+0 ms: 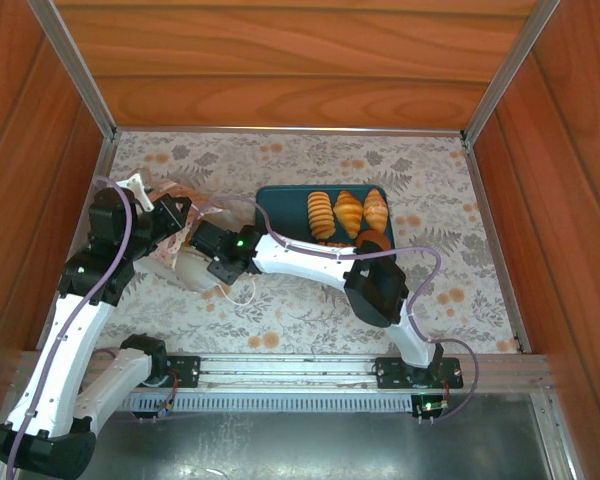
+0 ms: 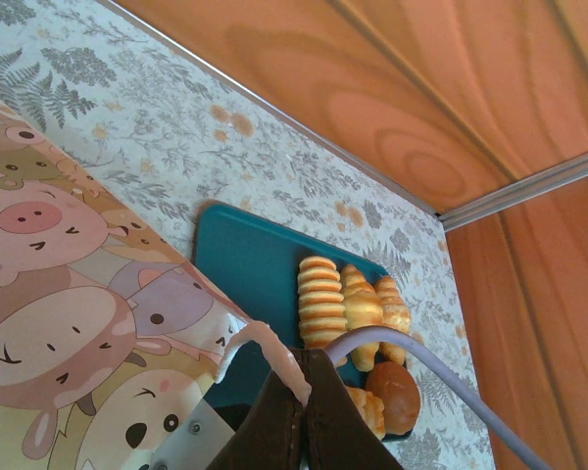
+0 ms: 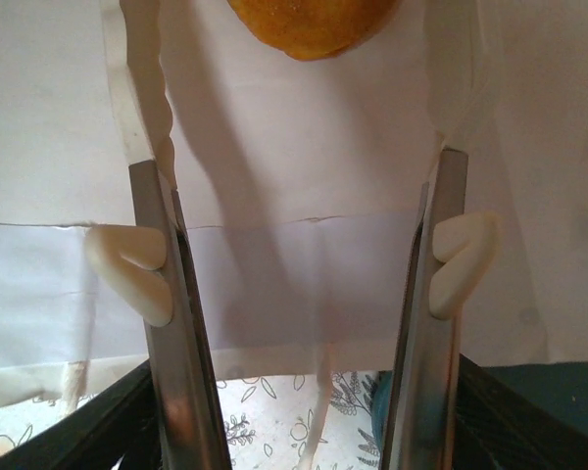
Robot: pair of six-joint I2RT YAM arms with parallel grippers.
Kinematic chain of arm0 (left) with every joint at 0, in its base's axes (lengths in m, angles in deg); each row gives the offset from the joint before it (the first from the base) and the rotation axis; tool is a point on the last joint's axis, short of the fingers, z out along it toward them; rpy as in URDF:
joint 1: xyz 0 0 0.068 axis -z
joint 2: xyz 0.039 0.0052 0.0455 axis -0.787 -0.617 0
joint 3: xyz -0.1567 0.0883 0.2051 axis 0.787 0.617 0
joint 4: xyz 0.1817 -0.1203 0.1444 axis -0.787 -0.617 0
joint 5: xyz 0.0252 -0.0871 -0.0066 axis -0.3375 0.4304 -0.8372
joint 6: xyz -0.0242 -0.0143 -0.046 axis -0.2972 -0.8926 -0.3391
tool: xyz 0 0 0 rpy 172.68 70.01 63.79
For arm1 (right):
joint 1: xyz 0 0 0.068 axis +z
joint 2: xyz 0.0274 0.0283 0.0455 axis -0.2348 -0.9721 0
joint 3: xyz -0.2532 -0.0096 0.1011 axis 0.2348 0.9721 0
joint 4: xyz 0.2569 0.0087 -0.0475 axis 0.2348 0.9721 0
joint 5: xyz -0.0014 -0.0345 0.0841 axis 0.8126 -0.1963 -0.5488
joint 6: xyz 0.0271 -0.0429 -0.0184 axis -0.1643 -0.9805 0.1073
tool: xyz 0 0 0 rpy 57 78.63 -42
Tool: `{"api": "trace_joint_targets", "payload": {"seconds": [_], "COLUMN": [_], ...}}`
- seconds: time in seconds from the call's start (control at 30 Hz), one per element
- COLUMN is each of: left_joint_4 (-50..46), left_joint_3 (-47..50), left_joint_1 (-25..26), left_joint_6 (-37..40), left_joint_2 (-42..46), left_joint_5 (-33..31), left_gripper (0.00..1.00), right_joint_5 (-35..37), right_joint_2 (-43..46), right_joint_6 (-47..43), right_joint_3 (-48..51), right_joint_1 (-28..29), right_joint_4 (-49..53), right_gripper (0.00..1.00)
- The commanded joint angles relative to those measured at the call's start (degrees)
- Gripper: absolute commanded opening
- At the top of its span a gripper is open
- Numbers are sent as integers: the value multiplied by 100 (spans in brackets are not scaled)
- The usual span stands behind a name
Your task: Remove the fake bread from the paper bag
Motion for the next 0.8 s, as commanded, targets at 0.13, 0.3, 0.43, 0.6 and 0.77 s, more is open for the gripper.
{"api": "trace_joint_targets", "payload": {"seconds": [0.13,0.3,0.43,0.6,0.77], "left_joint_4": [4,3,3,-1,1], "left_joint_3": [-94,-92,-34,40,110], "left_joint_1": [-34,-30,-33,-30,-32], "left_joint_6": [-2,-15,13,38,60], "left_joint_2": [56,61,51,23,79], "left_joint_5": [-3,-12,-64,-83,-214], "left_gripper": [0,0,0,0,0], "right_joint_5": [43,-31,-241,-389,-760], "right_joint_2": [-220,-141,172,641,1201], "right_joint_6": [-44,31,111,197,486], "right_joint_3": [-389,-411,-152,263,886], "right_joint_1": [-94,-96,-82,-2,82], "right_joint_4": [49,280,272,401,635], "right_gripper": [66,57,54,54,55]}}
